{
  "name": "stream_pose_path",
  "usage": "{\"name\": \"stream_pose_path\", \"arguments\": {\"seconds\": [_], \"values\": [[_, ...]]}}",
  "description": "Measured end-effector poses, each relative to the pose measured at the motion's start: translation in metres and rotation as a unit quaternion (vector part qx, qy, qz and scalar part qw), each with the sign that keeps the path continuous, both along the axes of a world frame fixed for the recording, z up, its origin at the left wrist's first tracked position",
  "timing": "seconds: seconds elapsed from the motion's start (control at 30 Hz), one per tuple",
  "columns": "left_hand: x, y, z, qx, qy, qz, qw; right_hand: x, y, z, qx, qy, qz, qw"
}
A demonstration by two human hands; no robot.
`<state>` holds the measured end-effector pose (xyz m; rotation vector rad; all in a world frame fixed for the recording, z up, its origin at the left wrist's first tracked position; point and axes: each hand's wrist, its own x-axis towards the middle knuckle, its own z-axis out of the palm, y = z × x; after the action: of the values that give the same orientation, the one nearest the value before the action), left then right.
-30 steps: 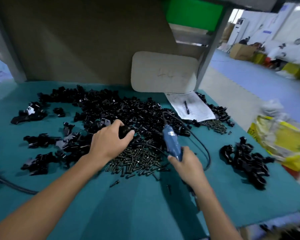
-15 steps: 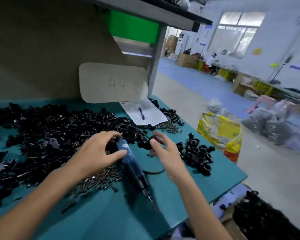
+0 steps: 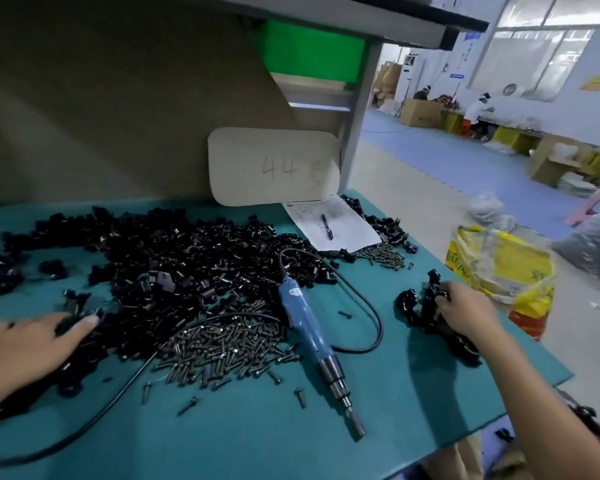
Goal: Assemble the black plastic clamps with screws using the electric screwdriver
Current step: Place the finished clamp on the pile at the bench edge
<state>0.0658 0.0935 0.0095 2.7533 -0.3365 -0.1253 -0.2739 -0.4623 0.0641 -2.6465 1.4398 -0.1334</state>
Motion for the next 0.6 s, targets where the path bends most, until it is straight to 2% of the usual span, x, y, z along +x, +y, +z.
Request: {"name": "stream_pose_path", "arguments": {"seconds": [0.03,0.1,0.13,0.2,0.27,0.3,0.4,0.43,0.53,0.6], "values": [[-0.001,-0.001,0.003,0.034,-0.004,-0.014,0.999,0.009,0.002,0.003,-0.026,0.02,0.016,0.999],[-0.005,0.0,0.008,0.003,-0.031,-0.028,0.999,0.035,0.012,0.008,-0.044,0.011,0.069,0.997],[-0.009,-0.001,0.012,-0.006,-0.024,-0.037,0.999,0.051,0.021,0.009,-0.026,-0.004,0.104,0.994],[-0.012,0.0,0.013,0.041,0.014,-0.065,0.997,0.085,0.044,0.007,0.035,-0.021,0.202,0.979],[-0.01,0.007,0.013,0.077,0.066,-0.085,0.991,0.119,0.066,-0.001,0.073,0.003,0.287,0.955],[-0.008,0.013,0.013,0.065,0.078,-0.092,0.991,0.135,0.075,-0.007,0.082,0.017,0.31,0.947],[-0.002,0.025,0.015,-0.02,0.042,-0.043,0.998,0.174,0.085,-0.029,0.093,0.036,0.322,0.942],[0.001,0.027,0.011,-0.024,0.026,-0.019,0.999,0.183,0.085,-0.037,0.088,0.046,0.316,0.943],[0.003,0.027,0.004,0.047,-0.003,0.0,0.999,0.2,0.081,-0.053,0.055,0.073,0.294,0.951],[0.006,0.024,0.003,0.019,-0.038,-0.016,0.999,0.203,0.079,-0.061,0.039,0.053,0.294,0.954]]}}
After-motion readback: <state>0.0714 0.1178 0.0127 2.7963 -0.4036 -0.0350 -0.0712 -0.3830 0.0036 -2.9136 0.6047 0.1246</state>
